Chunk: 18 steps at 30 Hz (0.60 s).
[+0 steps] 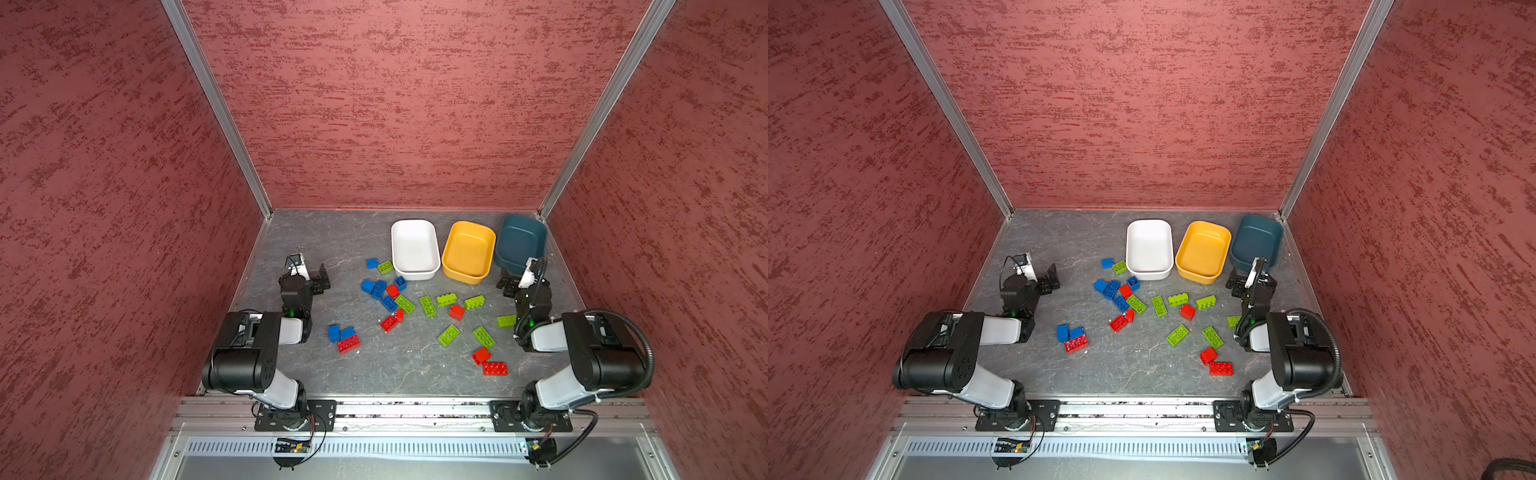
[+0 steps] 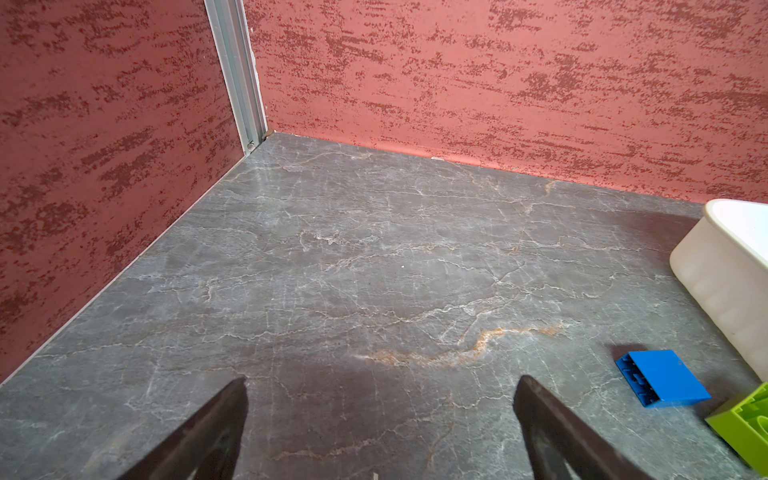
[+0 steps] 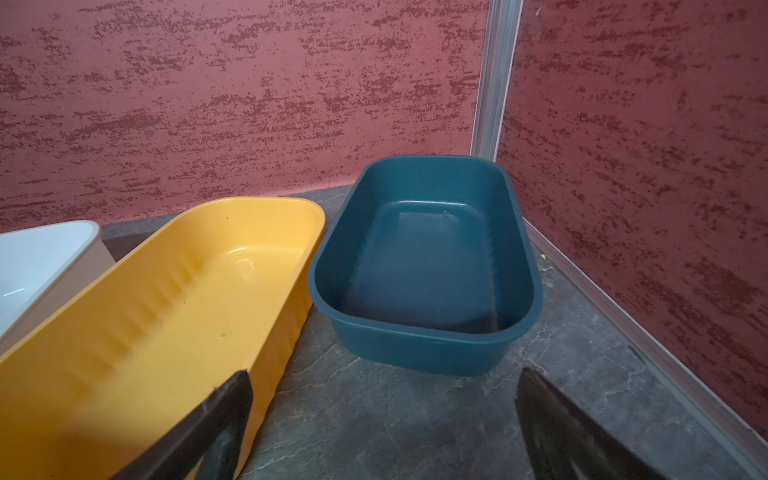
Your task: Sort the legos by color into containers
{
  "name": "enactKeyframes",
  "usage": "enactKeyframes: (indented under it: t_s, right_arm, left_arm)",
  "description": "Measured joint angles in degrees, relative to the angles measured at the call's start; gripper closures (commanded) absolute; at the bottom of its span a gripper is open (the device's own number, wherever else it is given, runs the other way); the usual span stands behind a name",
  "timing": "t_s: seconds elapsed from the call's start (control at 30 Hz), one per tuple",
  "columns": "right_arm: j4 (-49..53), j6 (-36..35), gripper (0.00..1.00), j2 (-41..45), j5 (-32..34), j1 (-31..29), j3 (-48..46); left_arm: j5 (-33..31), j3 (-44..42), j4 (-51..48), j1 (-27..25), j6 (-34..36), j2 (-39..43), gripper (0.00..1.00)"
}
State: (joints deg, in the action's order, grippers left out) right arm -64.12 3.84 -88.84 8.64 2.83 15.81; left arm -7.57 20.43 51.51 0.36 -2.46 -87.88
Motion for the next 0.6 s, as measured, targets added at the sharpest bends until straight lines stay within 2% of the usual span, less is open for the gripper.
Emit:
enactKeyframes:
  t_s: [0.27, 0.37, 0.47, 0.6]
  right_arm:
    - [2.2, 0.3, 0.01, 2.7, 1.0, 0.0, 0.0]
    - [9.3, 1.0, 0.01, 9.5, 1.8, 0.0, 1.4]
    - [21.0, 3.0, 0.01, 15.4, 2.5, 0.0, 7.6]
    - [36.3, 7.8, 0.01, 18.4, 2.5, 0.0, 17.9]
  left_arm:
    - [-0.2, 0.0, -0.8, -0.1, 0.1, 1.2, 0.01]
    - [-1.0, 0.7, -5.2, -0.5, 0.6, 5.7, 0.01]
    - [-5.2, 4.4, -11.6, -2.4, 0.5, 10.4, 0.01]
    - [-11.3, 11.5, -20.9, -4.8, -6.0, 14.4, 0.01]
